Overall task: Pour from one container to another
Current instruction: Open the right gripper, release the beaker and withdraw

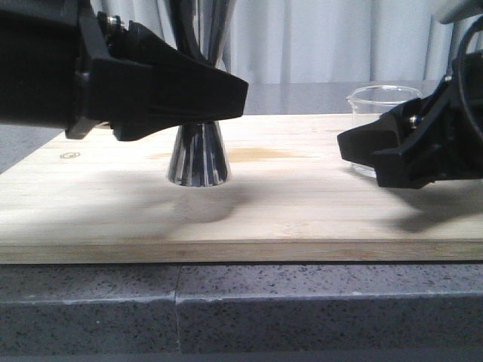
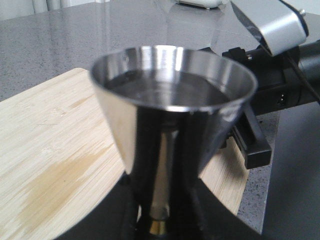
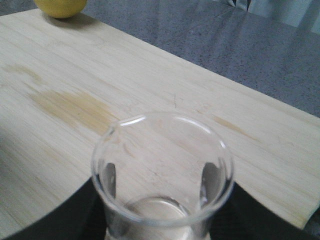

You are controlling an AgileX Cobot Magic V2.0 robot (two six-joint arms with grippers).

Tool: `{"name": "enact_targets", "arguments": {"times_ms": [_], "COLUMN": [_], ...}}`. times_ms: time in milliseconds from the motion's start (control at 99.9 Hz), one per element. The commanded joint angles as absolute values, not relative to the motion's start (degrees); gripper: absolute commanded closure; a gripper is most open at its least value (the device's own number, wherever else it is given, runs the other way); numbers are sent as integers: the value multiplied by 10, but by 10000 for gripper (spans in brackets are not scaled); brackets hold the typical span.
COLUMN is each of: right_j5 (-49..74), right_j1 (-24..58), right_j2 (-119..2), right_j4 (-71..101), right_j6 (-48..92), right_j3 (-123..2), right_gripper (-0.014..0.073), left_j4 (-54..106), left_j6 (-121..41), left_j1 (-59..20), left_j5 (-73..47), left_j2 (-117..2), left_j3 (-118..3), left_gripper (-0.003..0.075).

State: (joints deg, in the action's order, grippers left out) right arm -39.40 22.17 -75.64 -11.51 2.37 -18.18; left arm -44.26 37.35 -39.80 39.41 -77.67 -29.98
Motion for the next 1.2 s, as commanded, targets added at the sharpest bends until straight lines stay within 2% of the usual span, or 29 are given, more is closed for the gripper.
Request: {"name": "enact_targets", "arguments": {"times_ms": [0, 601, 671, 861, 1192], "right_j5": [-454, -507, -524, -539, -539], "right_j1": [220, 220, 220, 220, 220], "right_j2": [-742, -742, -742, -742, -742], "right_j4": [-120, -118, -118, -108, -108], "right_j6": [22, 22, 22, 22, 22], "right_j3": [-177, -157, -157, -157, -157], "right_gripper": [430, 423, 385, 214, 197], "left_j4": [-422, -422, -422, -422, -422], "left_j6": [378, 378, 378, 378, 378], "left_j1": [-396, -396, -396, -396, -396], "left_j5": [439, 439, 439, 439, 439], "left_j2": [-762, -762, -762, -762, -762], "left_j3": [-315, -315, -315, -315, -315], "left_gripper": [739, 739, 739, 739, 739]}}
